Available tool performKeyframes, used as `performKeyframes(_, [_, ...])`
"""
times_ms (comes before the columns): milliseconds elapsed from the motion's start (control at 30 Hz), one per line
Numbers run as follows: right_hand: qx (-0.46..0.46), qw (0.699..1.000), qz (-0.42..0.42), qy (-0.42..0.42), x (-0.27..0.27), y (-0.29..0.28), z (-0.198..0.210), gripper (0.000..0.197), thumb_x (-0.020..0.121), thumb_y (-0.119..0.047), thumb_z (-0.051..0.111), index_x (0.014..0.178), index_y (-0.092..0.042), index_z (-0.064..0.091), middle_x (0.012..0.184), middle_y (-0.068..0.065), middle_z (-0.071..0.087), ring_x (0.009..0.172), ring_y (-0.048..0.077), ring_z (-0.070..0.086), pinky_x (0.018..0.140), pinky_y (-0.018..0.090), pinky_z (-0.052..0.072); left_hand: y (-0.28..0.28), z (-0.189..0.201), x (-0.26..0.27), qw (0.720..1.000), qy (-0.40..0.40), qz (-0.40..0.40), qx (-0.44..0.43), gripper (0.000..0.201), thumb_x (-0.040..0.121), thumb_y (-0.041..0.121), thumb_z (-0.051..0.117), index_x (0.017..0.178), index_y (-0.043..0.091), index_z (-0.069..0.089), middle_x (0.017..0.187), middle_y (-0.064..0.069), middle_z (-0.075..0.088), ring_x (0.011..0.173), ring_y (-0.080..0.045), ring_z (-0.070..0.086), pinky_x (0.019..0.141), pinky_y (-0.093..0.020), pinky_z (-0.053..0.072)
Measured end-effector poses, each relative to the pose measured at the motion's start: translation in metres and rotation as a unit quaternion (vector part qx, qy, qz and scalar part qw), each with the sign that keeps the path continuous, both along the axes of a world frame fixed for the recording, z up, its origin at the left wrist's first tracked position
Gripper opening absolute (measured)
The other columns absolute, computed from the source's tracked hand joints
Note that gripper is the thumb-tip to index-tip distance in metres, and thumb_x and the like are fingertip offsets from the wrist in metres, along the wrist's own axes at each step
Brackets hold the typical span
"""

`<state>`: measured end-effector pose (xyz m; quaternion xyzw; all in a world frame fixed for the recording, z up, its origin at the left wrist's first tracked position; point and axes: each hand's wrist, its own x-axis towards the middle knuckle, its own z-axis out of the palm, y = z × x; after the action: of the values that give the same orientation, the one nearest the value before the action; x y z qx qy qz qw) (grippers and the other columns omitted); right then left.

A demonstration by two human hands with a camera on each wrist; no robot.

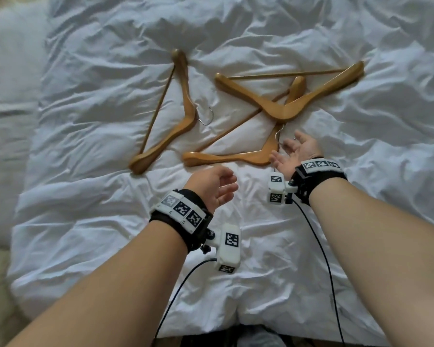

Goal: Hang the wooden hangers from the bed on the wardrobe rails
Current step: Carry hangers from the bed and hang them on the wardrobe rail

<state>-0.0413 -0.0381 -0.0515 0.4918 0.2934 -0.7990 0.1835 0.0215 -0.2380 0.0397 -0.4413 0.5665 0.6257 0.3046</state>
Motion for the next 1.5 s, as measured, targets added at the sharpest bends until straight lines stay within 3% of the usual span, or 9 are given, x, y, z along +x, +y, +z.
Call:
performKeyframes(100, [0.032,0.999,-0.013,0.021,-0.004,0.001,0.008,0.032,0.087,-0.034,0.057,0.108,-0.013,0.068,0.121,0.005,0.062,0.103,0.024,0.058,0.089,0.036,0.048,0.000,0.004,0.002,1.000,0.005,0.003,-0.001,0.008,0.093,0.015,0.063,0.096,0.008,0.066,0.084,-0.006,0.069,0.073,-0.020,0.068,0.062,-0.026,0.054])
performKeyframes(267, [0.080,0.993,-0.043,0.079,-0.021,0.009,0.040,0.014,0.081,-0.025,0.060,0.074,-0.017,0.069,0.083,0.000,0.065,0.079,0.021,0.056,0.073,0.031,0.046,-0.002,0.020,-0.001,1.000,0.023,0.003,-0.005,0.006,0.094,0.014,0.062,0.095,0.008,0.065,0.083,-0.006,0.069,0.074,-0.020,0.067,0.063,-0.026,0.054])
performKeyframes(467, [0.087,0.981,-0.024,0.173,-0.036,0.023,0.102,0.024,0.085,-0.031,0.054,0.082,-0.016,0.072,0.091,0.001,0.068,0.085,0.023,0.059,0.081,0.035,0.045,-0.003,0.047,-0.001,0.998,0.054,-0.004,-0.014,0.008,0.095,0.015,0.061,0.095,0.009,0.065,0.089,-0.007,0.068,0.072,-0.019,0.066,0.061,-0.027,0.053])
performKeyframes(633, [0.100,0.972,0.041,0.209,-0.031,0.014,0.146,0.028,0.091,-0.027,0.053,0.081,-0.007,0.070,0.077,0.006,0.066,0.071,0.023,0.063,0.071,0.030,0.049,-0.003,0.079,0.002,0.996,0.083,-0.016,-0.015,0.009,0.095,0.015,0.059,0.093,0.008,0.065,0.085,-0.007,0.066,0.067,-0.018,0.063,0.063,-0.028,0.050])
performKeyframes(833, [0.119,0.944,0.223,0.211,0.000,-0.008,0.191,0.032,0.089,-0.040,0.058,0.083,-0.009,0.066,0.082,0.010,0.062,0.089,0.034,0.069,0.085,0.045,0.051,-0.011,0.121,0.009,0.992,0.122,-0.018,-0.012,0.011,0.099,0.013,0.054,0.100,0.006,0.063,0.084,-0.007,0.063,0.068,-0.018,0.060,0.062,-0.028,0.046])
performKeyframes(1067, [0.113,0.865,0.412,0.264,0.026,-0.057,0.236,0.040,0.084,-0.053,0.063,0.078,-0.014,0.063,0.075,0.008,0.059,0.075,0.030,0.066,0.086,0.045,0.050,-0.041,0.150,0.039,0.990,0.133,-0.040,-0.017,0.012,0.099,0.016,0.053,0.091,0.011,0.060,0.076,-0.004,0.060,0.067,-0.018,0.058,0.060,-0.026,0.044])
performKeyframes(1267, [0.038,0.763,0.558,0.324,0.041,-0.137,0.279,0.057,0.087,-0.067,0.049,0.065,-0.014,0.051,0.058,0.004,0.032,0.048,0.020,0.026,0.058,0.029,0.046,-0.105,0.166,0.086,0.993,0.115,0.003,-0.027,0.019,0.099,0.025,0.055,0.084,0.016,0.060,0.087,-0.006,0.061,0.081,-0.022,0.058,0.065,-0.029,0.046])
performKeyframes(1400, [-0.036,0.696,0.636,0.332,0.061,-0.207,0.310,0.061,0.089,-0.066,0.042,0.062,-0.011,0.040,0.058,0.001,0.019,0.047,0.016,0.005,0.036,0.020,0.033,-0.156,0.177,0.130,0.990,0.105,0.088,-0.017,0.028,0.099,0.042,0.056,0.088,0.016,0.058,0.091,-0.006,0.063,0.084,-0.024,0.058,0.072,-0.032,0.047])
performKeyframes(1500, [-0.097,0.618,0.704,0.337,0.087,-0.260,0.322,0.062,0.087,-0.068,0.042,0.064,-0.010,0.038,0.057,0.001,0.018,0.042,0.012,0.011,0.052,0.028,0.010,-0.191,0.187,0.171,0.976,0.130,0.175,0.004,0.038,0.096,0.051,0.057,0.093,0.013,0.060,0.093,-0.010,0.062,0.082,-0.025,0.057,0.069,-0.031,0.048])
